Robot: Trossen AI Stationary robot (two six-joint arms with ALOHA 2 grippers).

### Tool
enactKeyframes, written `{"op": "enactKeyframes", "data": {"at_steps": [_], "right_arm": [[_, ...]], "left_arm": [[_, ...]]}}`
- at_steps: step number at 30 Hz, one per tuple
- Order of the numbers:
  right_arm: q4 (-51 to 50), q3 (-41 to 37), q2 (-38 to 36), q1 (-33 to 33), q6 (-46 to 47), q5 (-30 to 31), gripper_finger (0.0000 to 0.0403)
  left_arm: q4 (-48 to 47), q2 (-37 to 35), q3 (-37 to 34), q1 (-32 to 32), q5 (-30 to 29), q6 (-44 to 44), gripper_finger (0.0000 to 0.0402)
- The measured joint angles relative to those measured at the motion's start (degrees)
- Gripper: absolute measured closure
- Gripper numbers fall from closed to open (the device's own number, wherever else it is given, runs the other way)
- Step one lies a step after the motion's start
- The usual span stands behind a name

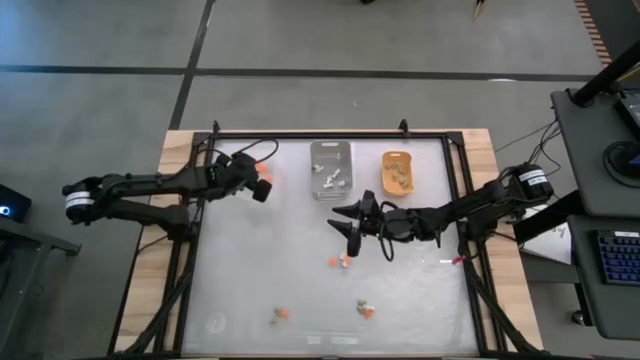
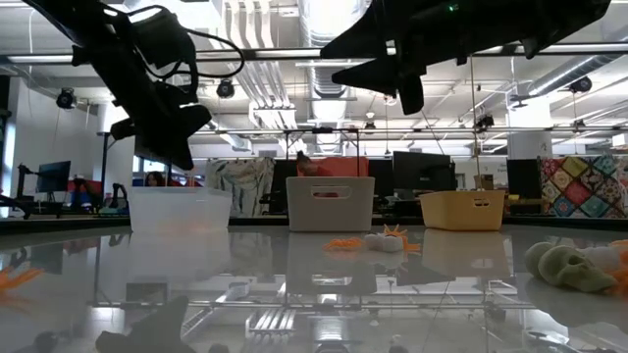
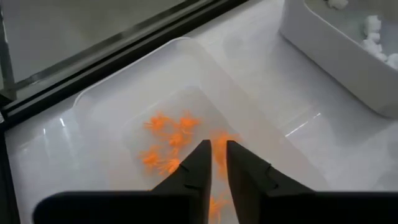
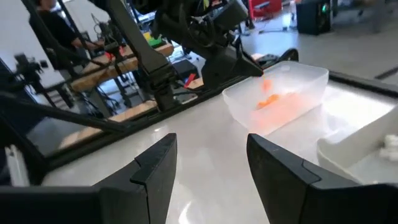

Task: Sort Halloween decoration
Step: Put the orange spider toy into the transparent white bin

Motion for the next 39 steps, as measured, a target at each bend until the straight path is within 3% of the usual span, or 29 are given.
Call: {"op": "enactKeyframes", "data": {"at_steps": [4, 8, 14, 20, 24, 30, 36, 39], "right_arm": [[-1.35, 0.61, -0.75, -0.02, 1.32, -0.07, 0.0216], [-10.73, 5.40, -2.62, 0.06, 0.82, -0.09, 0.0216], [-41.48, 18.29, -3.20, 0.05, 7.81, -5.84, 0.0216], [-67.93, 29.16, 0.86, 1.39, 18.58, -9.09, 0.0216], [-75.89, 32.67, 3.99, 2.91, 23.79, -13.62, 0.0216], [-81.90, 36.14, 9.29, 4.32, 29.71, -19.89, 0.0216], [-89.88, 39.04, 14.15, 5.69, 35.12, -25.51, 0.0216], [-94.20, 39.58, 15.59, 6.91, 33.30, -29.14, 0.0216]], "left_arm": [[-0.21, 0.00, 0.00, 0.00, 0.06, -0.08, 0.0335], [-0.66, -0.07, 0.00, -0.55, 0.31, -1.28, 0.0309], [0.58, -1.14, -0.07, -7.07, 4.45, -4.59, 0.0298], [8.78, -1.51, -0.09, -22.11, -1.33, -5.29, 0.0305], [14.71, -1.51, -0.11, -32.61, -5.46, -2.45, 0.0308], [20.12, -0.32, -0.09, -45.27, -5.44, 6.51, 0.0309], [26.18, 2.04, -0.09, -49.85, -5.51, 12.51, 0.0309], [28.98, 4.32, -0.09, -49.90, -5.51, 14.60, 0.0309]]}}
